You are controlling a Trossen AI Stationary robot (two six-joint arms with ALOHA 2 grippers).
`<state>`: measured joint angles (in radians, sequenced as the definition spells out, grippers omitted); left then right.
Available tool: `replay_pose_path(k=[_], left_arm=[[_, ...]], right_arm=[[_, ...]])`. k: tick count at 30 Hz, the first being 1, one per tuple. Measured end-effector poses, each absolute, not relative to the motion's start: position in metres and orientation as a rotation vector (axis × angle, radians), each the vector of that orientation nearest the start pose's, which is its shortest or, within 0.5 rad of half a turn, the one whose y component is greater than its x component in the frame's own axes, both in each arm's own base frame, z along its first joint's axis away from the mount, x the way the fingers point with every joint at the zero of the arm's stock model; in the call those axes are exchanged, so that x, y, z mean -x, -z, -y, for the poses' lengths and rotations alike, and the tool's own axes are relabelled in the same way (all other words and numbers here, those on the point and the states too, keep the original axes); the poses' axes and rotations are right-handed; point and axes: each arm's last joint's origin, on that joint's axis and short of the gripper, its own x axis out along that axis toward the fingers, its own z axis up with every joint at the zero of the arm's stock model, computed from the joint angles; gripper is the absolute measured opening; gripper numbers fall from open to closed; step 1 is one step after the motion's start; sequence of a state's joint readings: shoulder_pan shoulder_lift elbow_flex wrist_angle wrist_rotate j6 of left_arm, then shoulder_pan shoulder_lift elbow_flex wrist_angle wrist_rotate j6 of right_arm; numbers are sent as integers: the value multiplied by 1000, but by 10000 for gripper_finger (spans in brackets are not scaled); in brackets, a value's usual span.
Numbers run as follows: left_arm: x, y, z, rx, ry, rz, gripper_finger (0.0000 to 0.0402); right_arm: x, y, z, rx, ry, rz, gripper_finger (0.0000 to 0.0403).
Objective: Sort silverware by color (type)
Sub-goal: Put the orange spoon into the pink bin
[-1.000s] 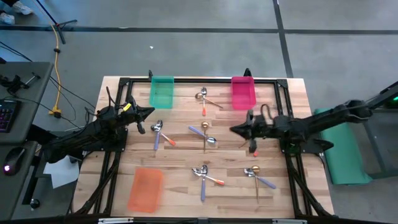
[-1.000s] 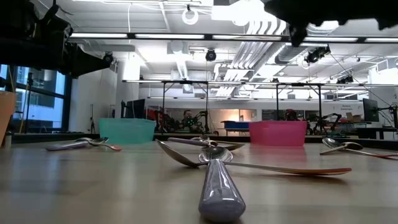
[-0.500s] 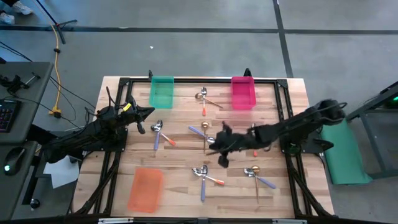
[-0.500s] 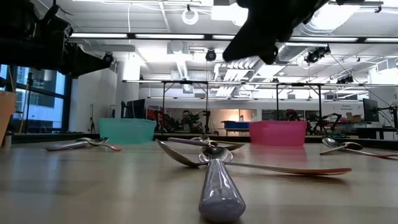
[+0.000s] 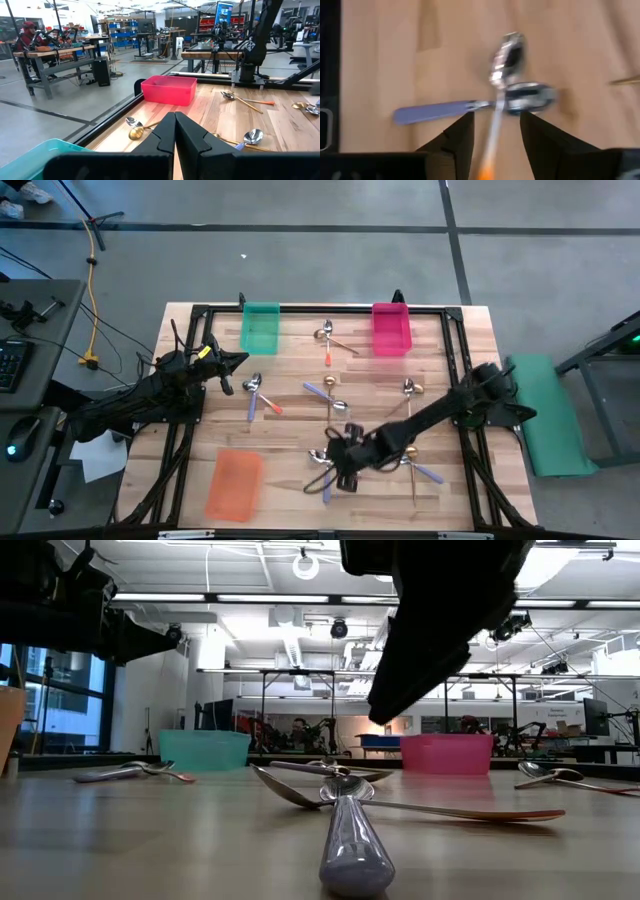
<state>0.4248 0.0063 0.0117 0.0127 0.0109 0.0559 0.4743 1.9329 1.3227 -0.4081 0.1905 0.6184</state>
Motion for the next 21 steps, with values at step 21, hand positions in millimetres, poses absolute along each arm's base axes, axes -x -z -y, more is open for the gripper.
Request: replay_pose_path(k=[21], left_arm=[[-89,-168,-40,-59,-414,6,0]], right_arm=[[-372,-160,-181,-331,193,-1127,144]])
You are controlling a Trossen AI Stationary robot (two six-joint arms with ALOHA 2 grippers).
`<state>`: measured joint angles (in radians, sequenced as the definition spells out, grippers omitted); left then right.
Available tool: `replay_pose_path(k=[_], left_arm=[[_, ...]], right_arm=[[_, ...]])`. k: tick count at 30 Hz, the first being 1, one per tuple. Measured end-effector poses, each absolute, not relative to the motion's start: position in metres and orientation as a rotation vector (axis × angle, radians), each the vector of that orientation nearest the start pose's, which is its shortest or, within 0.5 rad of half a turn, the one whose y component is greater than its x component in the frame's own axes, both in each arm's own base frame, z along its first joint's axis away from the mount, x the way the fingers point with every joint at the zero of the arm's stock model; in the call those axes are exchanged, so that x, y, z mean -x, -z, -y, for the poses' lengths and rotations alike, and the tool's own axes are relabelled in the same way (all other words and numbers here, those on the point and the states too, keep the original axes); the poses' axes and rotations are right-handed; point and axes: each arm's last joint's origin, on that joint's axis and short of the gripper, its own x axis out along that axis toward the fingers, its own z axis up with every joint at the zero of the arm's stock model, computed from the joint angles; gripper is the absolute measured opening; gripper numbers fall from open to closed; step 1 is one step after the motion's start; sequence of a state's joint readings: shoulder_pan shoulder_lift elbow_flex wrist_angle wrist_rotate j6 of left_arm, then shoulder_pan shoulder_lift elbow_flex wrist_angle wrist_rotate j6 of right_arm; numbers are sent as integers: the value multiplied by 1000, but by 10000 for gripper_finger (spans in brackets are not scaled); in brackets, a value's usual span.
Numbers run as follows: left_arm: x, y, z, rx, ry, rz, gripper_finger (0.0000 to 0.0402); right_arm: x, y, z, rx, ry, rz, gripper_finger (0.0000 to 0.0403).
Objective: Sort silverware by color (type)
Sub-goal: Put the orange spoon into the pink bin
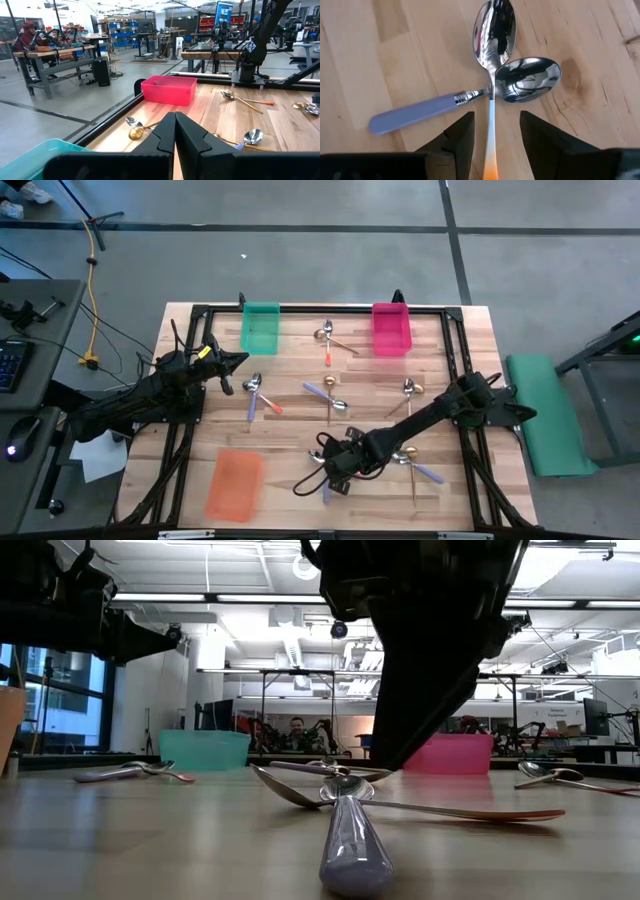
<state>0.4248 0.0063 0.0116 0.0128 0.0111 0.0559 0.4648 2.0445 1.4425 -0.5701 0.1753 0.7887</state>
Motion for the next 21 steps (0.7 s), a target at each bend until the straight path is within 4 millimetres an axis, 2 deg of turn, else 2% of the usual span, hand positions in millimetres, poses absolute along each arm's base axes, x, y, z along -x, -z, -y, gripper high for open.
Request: replay_pose_path(k=[8,21], left_arm=[[-89,-168,-40,-59,-414,6,0],[-89,-168,-40,-59,-414,6,0]], right_arm=[[-372,-158,-181,-334,201,-1134,144],[-374,-134,-182,-295,222,-1191,144]])
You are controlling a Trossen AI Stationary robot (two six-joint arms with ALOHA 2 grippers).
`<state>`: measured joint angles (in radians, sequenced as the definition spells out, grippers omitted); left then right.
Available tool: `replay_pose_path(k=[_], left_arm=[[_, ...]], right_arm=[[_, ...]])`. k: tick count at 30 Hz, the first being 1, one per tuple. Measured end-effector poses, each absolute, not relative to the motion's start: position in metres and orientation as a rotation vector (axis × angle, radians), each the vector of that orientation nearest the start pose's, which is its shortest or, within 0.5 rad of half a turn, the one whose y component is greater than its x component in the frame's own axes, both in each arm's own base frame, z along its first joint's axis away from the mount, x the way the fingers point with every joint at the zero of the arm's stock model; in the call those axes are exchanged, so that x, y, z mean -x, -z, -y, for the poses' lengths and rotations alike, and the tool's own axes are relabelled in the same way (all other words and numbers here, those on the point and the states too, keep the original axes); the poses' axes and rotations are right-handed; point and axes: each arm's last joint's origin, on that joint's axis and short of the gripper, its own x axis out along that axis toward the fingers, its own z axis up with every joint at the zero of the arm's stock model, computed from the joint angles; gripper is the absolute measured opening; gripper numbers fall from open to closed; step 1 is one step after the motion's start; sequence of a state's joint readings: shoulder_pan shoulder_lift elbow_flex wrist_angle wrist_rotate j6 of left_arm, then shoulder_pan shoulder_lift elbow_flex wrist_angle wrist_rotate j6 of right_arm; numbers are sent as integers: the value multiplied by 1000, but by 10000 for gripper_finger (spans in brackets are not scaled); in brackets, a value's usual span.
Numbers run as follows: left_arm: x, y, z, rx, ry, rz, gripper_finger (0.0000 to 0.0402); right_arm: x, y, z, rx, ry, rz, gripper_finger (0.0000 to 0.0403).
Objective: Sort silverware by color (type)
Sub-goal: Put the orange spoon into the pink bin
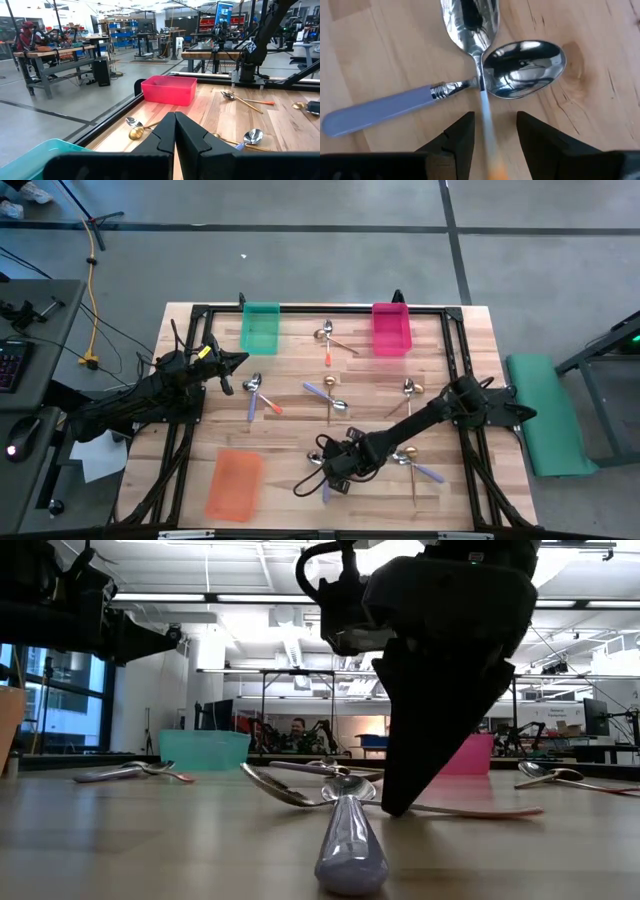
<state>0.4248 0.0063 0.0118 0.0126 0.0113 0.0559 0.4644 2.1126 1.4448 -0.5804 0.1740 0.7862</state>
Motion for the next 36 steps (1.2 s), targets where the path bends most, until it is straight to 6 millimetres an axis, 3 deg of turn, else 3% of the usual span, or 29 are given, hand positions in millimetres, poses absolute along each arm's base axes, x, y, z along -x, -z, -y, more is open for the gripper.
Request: replay_pose_path(k=[5,19,27,36], left_arm=[[-89,-168,-40,-59,-414,7,0],[-89,-168,-40,-59,-414,6,0],[-89,-168,-40,-59,-414,6,0],[-89,-168,-40,-59,-414,7,0]], right_arm=[[-374,-133,-182,-287,231,-1185,128],[-375,-132,-182,-229,181,-1185,13],[-381,-141,-185,-198,152,-1199,1],[-395,-175,-192,-194,124,-1147,1]])
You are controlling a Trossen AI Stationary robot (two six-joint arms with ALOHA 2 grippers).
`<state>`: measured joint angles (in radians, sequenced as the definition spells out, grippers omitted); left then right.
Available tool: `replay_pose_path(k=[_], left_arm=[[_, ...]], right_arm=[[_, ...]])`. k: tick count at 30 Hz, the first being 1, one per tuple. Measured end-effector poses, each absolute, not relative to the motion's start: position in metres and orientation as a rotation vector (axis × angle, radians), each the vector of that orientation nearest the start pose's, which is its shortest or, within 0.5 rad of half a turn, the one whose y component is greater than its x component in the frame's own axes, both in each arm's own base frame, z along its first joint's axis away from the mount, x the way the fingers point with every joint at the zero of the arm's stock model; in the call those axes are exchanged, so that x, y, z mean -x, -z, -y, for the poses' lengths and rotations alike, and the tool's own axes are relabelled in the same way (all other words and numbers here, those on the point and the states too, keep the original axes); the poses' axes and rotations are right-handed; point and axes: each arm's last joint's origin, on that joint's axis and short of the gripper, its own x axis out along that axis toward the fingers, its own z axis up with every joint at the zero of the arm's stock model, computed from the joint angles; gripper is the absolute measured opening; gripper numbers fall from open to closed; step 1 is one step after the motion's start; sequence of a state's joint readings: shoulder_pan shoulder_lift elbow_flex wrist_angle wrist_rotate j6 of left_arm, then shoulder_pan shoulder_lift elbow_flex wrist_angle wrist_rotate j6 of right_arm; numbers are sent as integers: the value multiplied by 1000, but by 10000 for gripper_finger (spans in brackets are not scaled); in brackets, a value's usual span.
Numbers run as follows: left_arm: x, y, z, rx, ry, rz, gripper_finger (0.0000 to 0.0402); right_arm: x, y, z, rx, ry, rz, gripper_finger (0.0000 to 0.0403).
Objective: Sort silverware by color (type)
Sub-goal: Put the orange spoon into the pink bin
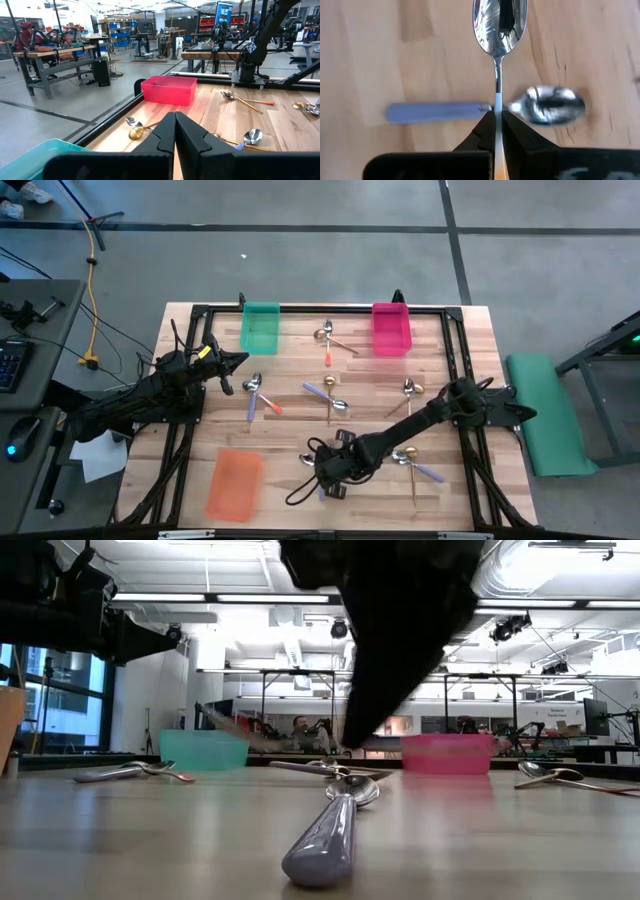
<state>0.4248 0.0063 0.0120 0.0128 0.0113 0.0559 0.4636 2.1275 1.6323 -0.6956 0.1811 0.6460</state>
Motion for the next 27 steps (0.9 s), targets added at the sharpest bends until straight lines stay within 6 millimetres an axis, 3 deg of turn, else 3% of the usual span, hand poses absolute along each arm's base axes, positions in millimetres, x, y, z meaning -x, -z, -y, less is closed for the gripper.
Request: replay_pose_path(k=[6,11,18,23,27], left_arm=[[-89,-168,-40,-59,-414,6,0],[-89,-168,-40,-59,-414,6,0],[-89,-168,-40,-59,-414,6,0],[-89,-168,-40,-59,-414,7,0],[-89,-168,-40,-59,-414,6,0]], right_arm=[[-392,-195,-174,-107,270,-1234,0],[-385,-212,-137,-84,407,-1306,0],[-367,-244,-55,-95,561,-1306,0],[-327,-256,15,-196,725,-1286,0],[-288,-252,64,-290,814,-1228,0]])
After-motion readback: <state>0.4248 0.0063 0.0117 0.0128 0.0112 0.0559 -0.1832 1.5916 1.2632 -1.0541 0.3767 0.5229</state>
